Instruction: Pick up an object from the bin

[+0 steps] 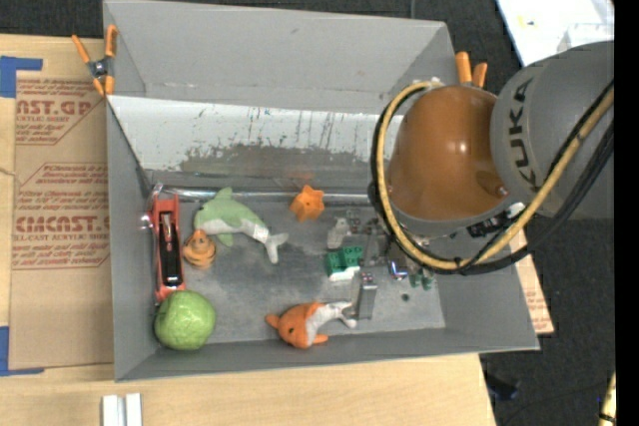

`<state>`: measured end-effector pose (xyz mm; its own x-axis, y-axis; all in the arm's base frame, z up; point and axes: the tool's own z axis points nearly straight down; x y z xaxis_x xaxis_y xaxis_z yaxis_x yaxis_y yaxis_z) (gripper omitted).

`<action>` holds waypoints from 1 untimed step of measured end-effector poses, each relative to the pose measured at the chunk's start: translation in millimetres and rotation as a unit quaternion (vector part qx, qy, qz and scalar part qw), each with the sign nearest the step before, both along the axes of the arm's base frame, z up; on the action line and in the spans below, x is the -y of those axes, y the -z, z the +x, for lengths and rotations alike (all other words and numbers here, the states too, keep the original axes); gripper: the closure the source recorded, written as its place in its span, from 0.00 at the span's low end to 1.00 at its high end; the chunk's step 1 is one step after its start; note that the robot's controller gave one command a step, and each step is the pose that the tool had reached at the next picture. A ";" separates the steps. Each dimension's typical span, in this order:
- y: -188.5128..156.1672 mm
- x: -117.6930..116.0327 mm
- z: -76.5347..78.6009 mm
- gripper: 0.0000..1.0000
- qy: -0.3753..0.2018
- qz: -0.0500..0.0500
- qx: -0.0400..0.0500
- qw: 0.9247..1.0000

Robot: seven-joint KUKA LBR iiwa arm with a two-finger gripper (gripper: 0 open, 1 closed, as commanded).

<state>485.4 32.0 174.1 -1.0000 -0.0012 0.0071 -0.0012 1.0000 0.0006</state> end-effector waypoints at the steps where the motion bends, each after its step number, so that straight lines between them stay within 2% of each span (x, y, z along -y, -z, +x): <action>1: -3.2 0.2 1.9 0.00 0.000 0.000 0.004 1.000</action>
Offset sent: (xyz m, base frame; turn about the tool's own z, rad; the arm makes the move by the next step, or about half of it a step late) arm 0.0430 -0.0633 -0.1041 -0.0340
